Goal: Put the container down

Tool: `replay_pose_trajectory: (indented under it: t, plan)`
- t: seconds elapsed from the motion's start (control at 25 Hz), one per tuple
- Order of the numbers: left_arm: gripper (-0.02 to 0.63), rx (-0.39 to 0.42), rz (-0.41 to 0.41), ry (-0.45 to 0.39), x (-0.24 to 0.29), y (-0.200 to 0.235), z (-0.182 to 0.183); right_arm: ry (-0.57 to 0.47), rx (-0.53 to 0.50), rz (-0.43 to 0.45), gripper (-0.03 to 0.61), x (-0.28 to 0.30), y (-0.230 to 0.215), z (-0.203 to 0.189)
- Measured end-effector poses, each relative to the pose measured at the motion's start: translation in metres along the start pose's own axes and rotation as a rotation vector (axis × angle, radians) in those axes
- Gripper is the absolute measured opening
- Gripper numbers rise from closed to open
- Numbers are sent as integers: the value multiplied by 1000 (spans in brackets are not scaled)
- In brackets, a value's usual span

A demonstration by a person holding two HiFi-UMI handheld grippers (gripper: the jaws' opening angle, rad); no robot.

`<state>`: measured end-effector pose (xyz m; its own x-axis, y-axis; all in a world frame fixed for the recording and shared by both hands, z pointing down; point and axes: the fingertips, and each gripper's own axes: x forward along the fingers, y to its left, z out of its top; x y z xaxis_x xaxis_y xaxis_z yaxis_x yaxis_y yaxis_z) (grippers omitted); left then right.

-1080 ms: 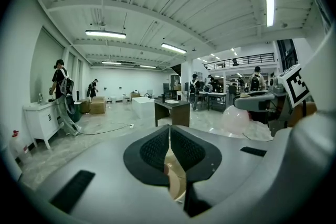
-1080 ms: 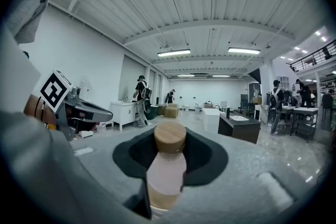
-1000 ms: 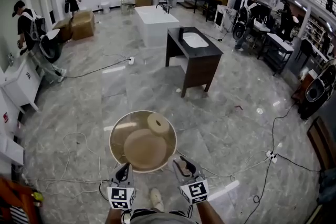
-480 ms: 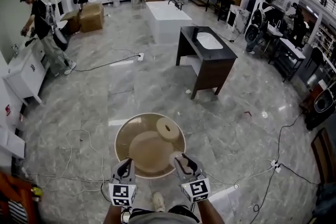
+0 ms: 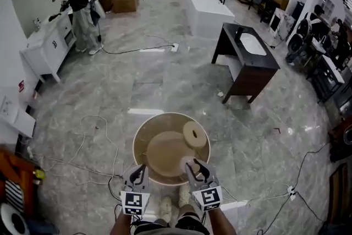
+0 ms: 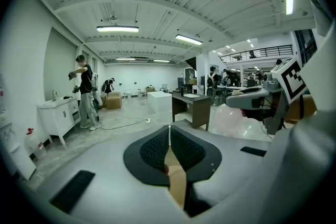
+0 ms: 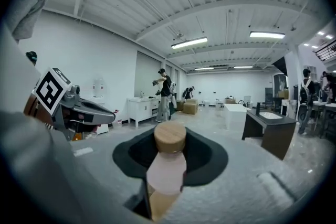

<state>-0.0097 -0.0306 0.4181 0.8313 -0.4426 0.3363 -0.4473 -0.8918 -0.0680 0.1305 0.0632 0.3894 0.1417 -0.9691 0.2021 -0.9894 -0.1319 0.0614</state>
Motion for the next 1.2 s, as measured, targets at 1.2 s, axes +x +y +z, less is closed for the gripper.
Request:
replay_pose_trajectory:
  t: [1.2]
  plan:
    - [26,-254,419,159,116,109,-181,142,-109,546,124,261,61,-175]
